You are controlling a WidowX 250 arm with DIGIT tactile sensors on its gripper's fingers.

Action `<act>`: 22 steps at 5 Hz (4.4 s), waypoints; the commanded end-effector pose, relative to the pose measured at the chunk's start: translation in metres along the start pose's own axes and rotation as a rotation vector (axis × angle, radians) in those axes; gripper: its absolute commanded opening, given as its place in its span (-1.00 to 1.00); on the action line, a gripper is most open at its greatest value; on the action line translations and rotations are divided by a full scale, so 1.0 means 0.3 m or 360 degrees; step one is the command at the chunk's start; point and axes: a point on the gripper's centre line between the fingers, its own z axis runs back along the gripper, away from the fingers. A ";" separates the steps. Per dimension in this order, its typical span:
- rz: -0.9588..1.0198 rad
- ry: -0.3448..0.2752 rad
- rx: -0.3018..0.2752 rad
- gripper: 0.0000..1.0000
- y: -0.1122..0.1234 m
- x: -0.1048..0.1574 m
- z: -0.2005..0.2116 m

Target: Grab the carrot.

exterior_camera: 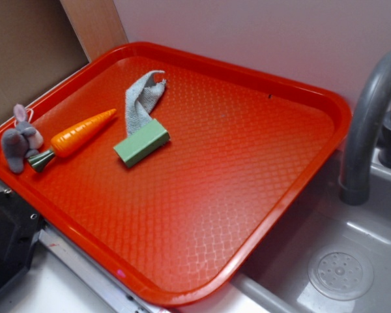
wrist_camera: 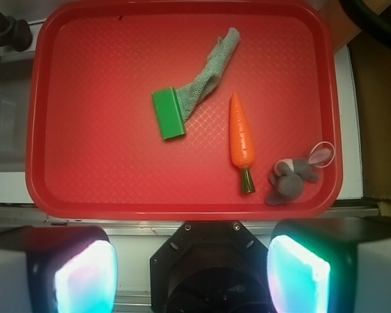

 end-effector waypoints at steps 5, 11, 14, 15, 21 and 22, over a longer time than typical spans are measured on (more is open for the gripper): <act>-0.0150 -0.0105 0.0158 1.00 0.200 0.166 -0.235; -0.0421 0.0344 0.0031 1.00 0.278 0.168 -0.685; -0.0477 0.0404 0.0044 -1.00 0.273 0.178 -0.737; -0.0497 0.0372 0.0107 -1.00 0.270 0.186 -0.717; -0.0087 -0.0056 0.0103 -1.00 0.112 0.461 -0.038; -0.0115 0.0001 0.0006 -1.00 0.127 0.458 -0.073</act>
